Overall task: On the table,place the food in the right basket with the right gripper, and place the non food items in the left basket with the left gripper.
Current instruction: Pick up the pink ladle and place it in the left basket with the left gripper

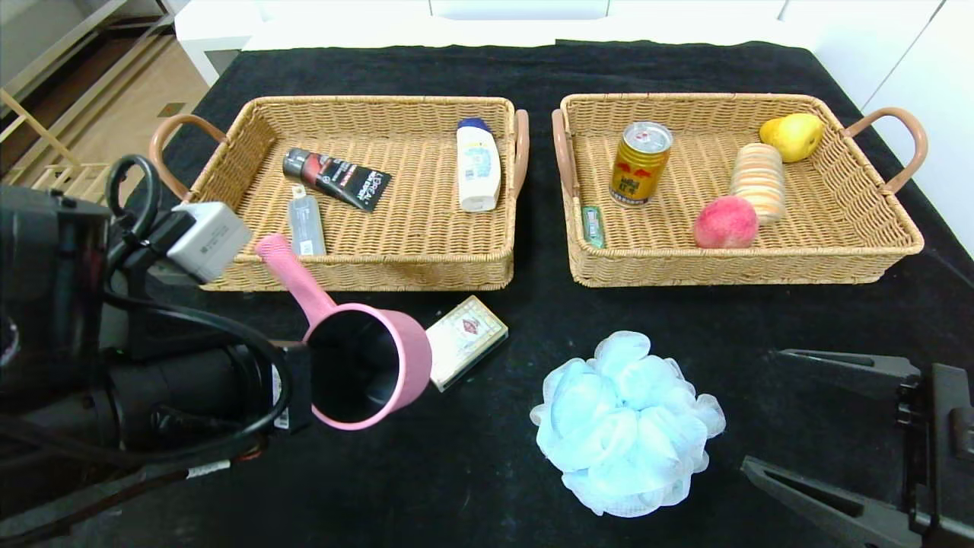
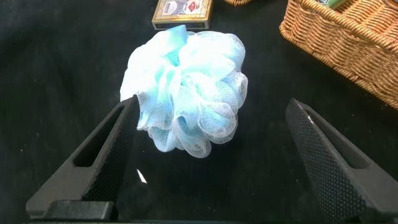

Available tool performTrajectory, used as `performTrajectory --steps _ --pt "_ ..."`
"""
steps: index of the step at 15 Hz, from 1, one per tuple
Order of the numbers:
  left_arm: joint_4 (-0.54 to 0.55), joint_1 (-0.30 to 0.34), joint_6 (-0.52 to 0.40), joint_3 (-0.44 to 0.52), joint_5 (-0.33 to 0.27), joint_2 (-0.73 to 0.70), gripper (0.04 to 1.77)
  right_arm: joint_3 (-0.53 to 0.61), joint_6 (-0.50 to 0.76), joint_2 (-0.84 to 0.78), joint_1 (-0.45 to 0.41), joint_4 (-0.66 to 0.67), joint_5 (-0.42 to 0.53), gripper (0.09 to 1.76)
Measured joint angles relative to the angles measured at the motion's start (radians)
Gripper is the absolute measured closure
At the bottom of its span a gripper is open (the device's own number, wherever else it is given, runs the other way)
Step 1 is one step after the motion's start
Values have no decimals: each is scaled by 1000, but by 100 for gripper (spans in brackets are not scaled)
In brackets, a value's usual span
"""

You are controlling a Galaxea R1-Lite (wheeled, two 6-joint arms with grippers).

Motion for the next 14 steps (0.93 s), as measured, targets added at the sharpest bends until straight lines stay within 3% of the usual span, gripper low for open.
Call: performTrajectory --steps 5,14 --pt "-47 123 45 -136 -51 59 165 1 0 0 0 0 0 14" --pt "-50 207 76 -473 -57 291 165 -4 2 -9 -1 -1 1 14"
